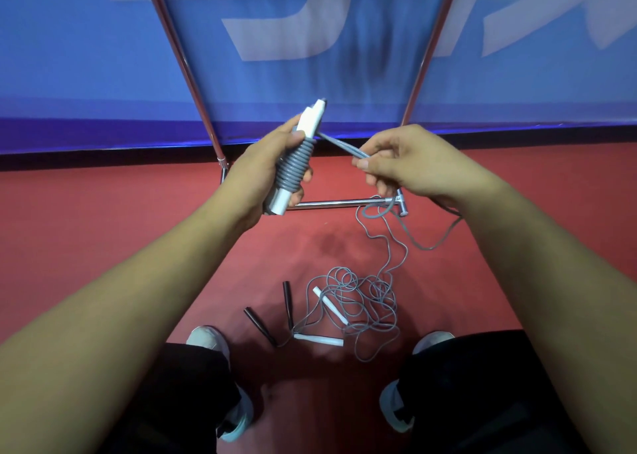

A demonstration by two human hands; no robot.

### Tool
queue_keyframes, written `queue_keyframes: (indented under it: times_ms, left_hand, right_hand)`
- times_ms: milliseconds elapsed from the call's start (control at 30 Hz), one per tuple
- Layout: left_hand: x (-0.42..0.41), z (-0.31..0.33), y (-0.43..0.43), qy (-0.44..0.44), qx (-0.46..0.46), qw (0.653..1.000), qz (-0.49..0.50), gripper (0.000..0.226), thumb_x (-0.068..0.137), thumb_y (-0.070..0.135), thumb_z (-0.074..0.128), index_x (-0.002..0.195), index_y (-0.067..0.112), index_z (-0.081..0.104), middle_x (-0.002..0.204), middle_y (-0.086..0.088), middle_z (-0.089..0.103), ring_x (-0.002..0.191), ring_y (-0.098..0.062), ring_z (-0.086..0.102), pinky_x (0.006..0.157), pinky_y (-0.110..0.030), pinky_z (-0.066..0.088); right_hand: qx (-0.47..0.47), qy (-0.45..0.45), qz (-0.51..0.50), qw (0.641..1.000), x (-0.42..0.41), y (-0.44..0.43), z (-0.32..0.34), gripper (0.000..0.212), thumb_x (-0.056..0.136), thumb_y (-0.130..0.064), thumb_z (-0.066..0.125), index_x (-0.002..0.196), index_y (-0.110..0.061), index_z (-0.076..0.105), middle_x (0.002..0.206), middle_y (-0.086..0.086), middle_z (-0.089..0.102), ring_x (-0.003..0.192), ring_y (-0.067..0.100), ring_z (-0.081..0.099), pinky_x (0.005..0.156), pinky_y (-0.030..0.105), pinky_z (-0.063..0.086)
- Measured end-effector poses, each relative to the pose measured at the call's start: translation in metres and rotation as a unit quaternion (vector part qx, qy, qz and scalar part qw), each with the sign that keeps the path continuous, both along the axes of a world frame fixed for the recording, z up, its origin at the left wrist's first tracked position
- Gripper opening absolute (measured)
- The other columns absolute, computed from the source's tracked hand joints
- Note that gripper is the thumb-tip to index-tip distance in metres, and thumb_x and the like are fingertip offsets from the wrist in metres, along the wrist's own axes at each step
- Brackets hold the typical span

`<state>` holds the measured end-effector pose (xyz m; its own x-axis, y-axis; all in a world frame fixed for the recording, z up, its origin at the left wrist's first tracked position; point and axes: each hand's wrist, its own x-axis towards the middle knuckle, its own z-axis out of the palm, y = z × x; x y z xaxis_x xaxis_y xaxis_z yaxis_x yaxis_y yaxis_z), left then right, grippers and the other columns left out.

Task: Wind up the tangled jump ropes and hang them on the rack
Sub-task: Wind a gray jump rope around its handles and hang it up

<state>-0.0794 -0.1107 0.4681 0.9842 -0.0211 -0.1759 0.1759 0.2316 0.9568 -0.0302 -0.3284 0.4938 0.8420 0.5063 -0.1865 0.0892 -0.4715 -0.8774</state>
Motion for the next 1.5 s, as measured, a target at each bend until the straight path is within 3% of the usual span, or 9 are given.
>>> queue_keyframes:
  times_ms: [167, 400, 500, 667, 833, 933, 1133, 1267, 1500]
  left_hand:
    - [0.000, 0.002, 0.006, 0.031, 0.042, 0.998, 0.030, 0.017, 0.098, 0.029, 0.054, 0.111, 0.024, 0.062, 0.072, -0.010, 0.060, 0.055, -0.024, 0.052, 0.052, -0.029, 0.047]
    - [0.004, -0.001, 0.014, -0.021, 0.248, 0.968, 0.037, 0.023, 0.095, 0.019, 0.066, 0.117, 0.014, 0.063, 0.088, -0.013, 0.068, 0.058, -0.010, 0.064, 0.050, -0.029, 0.055]
    - [0.004, -0.010, 0.016, -0.071, 0.409, 0.910, 0.014, 0.024, 0.089, 0.034, 0.072, 0.109, 0.032, 0.059, 0.085, 0.006, 0.069, 0.061, -0.018, 0.065, 0.061, -0.036, 0.058]
    - [-0.003, -0.009, 0.004, -0.097, 0.661, 0.741, -0.060, 0.035, 0.084, 0.058, 0.063, 0.111, 0.038, 0.054, 0.083, 0.012, 0.061, 0.085, -0.024, 0.063, 0.066, -0.032, 0.038]
    - [-0.007, -0.009, -0.002, -0.129, 0.666, 0.726, -0.112, 0.060, 0.070, 0.088, 0.052, 0.102, 0.039, 0.060, 0.068, 0.010, 0.061, 0.070, -0.011, 0.059, 0.063, -0.032, 0.047]
    - [-0.007, -0.005, 0.001, -0.139, 0.625, 0.756, -0.136, 0.049, 0.077, 0.080, 0.054, 0.108, 0.045, 0.064, 0.065, 0.012, 0.060, 0.063, -0.005, 0.057, 0.061, -0.031, 0.044]
    - [-0.014, 0.006, 0.004, -0.113, 0.262, 0.935, -0.210, 0.012, 0.089, 0.029, 0.072, 0.083, 0.023, 0.064, 0.066, -0.009, 0.061, 0.049, -0.023, 0.054, 0.041, -0.021, 0.039]
    - [-0.013, 0.001, 0.004, -0.097, 0.130, 0.964, -0.209, 0.025, 0.083, 0.038, 0.063, 0.087, 0.014, 0.060, 0.064, -0.017, 0.059, 0.045, -0.030, 0.052, 0.046, -0.035, 0.043]
    - [-0.008, 0.000, 0.000, -0.033, -0.029, 0.993, -0.108, 0.033, 0.095, 0.040, 0.043, 0.102, 0.010, 0.054, 0.060, -0.013, 0.054, 0.036, -0.024, 0.046, 0.043, -0.025, 0.041]
  right_hand:
    - [-0.087, -0.032, -0.007, 0.996, 0.001, -0.006, 0.000, 0.013, 0.093, -0.023, 0.069, 0.092, -0.010, 0.071, 0.053, -0.007, 0.057, 0.050, 0.016, 0.053, 0.054, 0.033, 0.048]
    - [-0.074, -0.092, 0.034, 0.992, -0.012, 0.003, 0.020, 0.013, 0.088, -0.029, 0.073, 0.087, -0.016, 0.074, 0.053, -0.009, 0.047, 0.051, 0.004, 0.036, 0.054, 0.019, 0.033]
    - [-0.080, -0.086, 0.066, 0.991, -0.019, 0.008, 0.022, 0.013, 0.088, -0.026, 0.073, 0.087, -0.014, 0.073, 0.053, -0.004, 0.041, 0.049, 0.008, 0.030, 0.047, 0.020, 0.028]
    - [-0.073, -0.106, 0.088, 0.988, -0.024, 0.016, 0.018, 0.008, 0.086, -0.021, 0.074, 0.081, -0.015, 0.073, 0.047, -0.011, 0.042, 0.046, 0.005, 0.032, 0.046, 0.016, 0.028]
    - [-0.049, -0.132, 0.065, 0.988, -0.019, 0.013, 0.019, 0.006, 0.087, -0.016, 0.072, 0.084, -0.018, 0.077, 0.072, -0.007, 0.072, 0.062, -0.001, 0.059, 0.060, 0.017, 0.045]
    - [-0.021, -0.154, 0.042, 0.987, -0.013, 0.008, 0.018, 0.003, 0.086, -0.017, 0.075, 0.086, -0.016, 0.078, 0.073, -0.009, 0.073, 0.064, -0.004, 0.060, 0.063, 0.014, 0.044]
    - [0.024, -0.133, 0.017, 0.991, -0.001, -0.004, 0.016, 0.006, 0.084, -0.019, 0.079, 0.085, -0.013, 0.076, 0.063, 0.006, 0.066, 0.057, 0.007, 0.052, 0.060, 0.021, 0.043]
    - [0.008, -0.102, 0.049, 0.994, 0.001, -0.005, 0.011, 0.004, 0.085, -0.018, 0.077, 0.087, -0.015, 0.076, 0.072, 0.007, 0.072, 0.064, 0.006, 0.061, 0.069, 0.021, 0.049]
    - [0.030, -0.042, 0.093, 0.994, 0.002, 0.000, 0.009, 0.020, 0.094, -0.004, 0.064, 0.113, -0.005, 0.069, 0.075, 0.004, 0.067, 0.067, 0.011, 0.065, 0.072, 0.020, 0.053]
